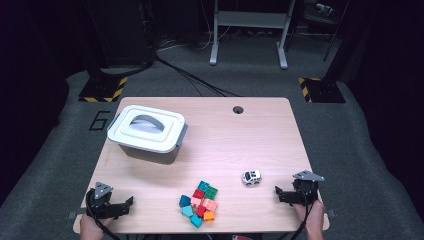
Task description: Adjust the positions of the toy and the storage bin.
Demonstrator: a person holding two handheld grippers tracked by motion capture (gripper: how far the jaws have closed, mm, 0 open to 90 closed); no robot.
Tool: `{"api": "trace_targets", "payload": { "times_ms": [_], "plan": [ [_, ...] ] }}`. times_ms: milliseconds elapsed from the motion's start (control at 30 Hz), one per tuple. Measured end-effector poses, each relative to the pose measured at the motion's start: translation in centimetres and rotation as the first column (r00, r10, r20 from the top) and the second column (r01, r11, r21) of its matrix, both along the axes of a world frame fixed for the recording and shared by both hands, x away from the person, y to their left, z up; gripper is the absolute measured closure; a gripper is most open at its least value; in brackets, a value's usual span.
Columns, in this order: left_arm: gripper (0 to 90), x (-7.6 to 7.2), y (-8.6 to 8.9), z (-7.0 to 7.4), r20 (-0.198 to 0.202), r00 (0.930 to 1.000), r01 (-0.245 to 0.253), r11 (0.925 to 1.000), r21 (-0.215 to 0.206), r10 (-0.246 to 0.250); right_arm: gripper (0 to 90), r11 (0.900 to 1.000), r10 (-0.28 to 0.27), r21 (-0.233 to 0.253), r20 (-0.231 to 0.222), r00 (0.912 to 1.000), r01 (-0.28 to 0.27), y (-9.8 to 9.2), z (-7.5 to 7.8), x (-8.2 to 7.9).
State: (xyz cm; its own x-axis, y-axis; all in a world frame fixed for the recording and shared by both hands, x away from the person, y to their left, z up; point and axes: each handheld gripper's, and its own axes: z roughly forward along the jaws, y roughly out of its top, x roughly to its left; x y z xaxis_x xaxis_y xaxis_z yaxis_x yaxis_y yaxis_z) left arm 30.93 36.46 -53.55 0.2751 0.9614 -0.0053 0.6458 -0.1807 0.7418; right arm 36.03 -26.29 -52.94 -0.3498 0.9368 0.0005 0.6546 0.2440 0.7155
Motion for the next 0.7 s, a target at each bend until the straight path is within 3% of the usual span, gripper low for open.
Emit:
{"api": "trace_targets", "payload": {
  "times_ms": [433,467,533,600,633,700],
  "plan": [
    [0.1,-0.09,-0.08,0.05,0.003,1.0,0.008,0.9999,0.01,-0.008,0.6,1.0,-0.006,0.006,0.0,1.0,0.006,0.02,0.0,0.06],
    [0.1,-0.11,-0.09,0.2,-0.013,0.9997,0.022,0.9996,0.016,-0.022,0.6,1.0,-0.008,0.007,-0.001,1.0,0.008,0.03,0.0,0.05],
    [0.1,-0.06,-0.16,0.16,0.0,0.9997,0.025,0.9994,0.023,-0.025,0.6,1.0,-0.008,0.006,-0.001,1.0,0.008,0.02,0.01,0.05],
    [0.0,-0.2,-0.22,0.32,-0.018,0.9991,0.038,0.9989,0.029,-0.037,0.8,1.0,-0.008,0.007,-0.001,1.0,0.008,0.02,0.01,0.05],
    [0.0,-0.2,-0.34,0.18,0.011,0.9993,0.035,0.999,0.026,-0.036,1.0,1.0,-0.001,0.004,0.004,1.0,0.001,-0.04,0.0,0.09],
    [0.0,-0.57,-0.68,0.41,-0.002,0.9976,0.069,0.9975,0.016,-0.069,1.2,1.0,-0.002,0.004,0.006,1.0,0.002,-0.05,-0.01,0.08]
  ]
}}
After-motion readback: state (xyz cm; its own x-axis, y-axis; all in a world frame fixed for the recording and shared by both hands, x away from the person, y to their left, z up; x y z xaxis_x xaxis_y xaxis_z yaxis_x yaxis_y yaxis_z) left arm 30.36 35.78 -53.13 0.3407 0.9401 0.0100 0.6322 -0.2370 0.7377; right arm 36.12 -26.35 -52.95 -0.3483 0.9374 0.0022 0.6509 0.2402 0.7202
